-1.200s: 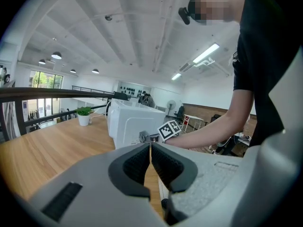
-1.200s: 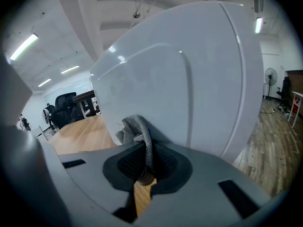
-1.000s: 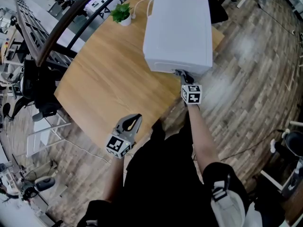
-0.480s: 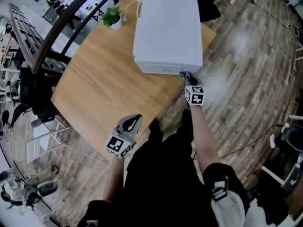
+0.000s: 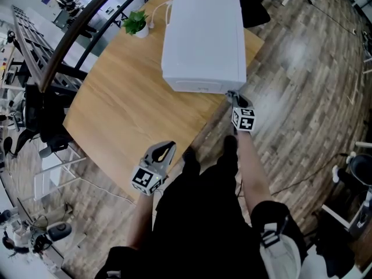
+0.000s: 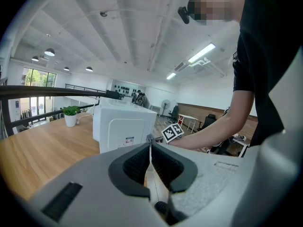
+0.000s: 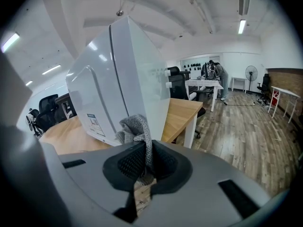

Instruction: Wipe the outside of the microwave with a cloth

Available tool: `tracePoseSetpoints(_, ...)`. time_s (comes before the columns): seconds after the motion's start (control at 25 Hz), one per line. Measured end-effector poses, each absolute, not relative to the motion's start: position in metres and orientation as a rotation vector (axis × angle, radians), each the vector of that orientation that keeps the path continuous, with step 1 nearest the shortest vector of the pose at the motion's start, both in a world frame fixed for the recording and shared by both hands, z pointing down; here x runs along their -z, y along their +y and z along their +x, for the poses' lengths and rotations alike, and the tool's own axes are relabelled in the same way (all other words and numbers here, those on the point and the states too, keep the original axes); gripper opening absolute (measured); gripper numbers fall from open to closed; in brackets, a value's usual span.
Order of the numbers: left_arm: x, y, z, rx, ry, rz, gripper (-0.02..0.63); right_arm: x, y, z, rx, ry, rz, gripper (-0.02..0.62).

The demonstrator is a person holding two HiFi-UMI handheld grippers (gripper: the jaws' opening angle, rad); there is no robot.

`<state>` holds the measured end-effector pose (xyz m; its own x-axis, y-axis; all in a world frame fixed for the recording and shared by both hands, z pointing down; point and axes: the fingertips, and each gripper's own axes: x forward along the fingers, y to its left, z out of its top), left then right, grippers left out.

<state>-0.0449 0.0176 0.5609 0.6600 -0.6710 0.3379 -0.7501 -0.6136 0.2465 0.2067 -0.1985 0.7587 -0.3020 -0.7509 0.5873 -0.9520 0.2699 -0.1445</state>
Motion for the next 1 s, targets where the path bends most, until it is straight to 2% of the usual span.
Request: tracePoseSetpoints(1.0,-0.578,0.036,-0.084,-0.324,-1.192,2.422,0.011,-0.800,-0.201,0.141,-0.809,-2.127,1.454,0.018)
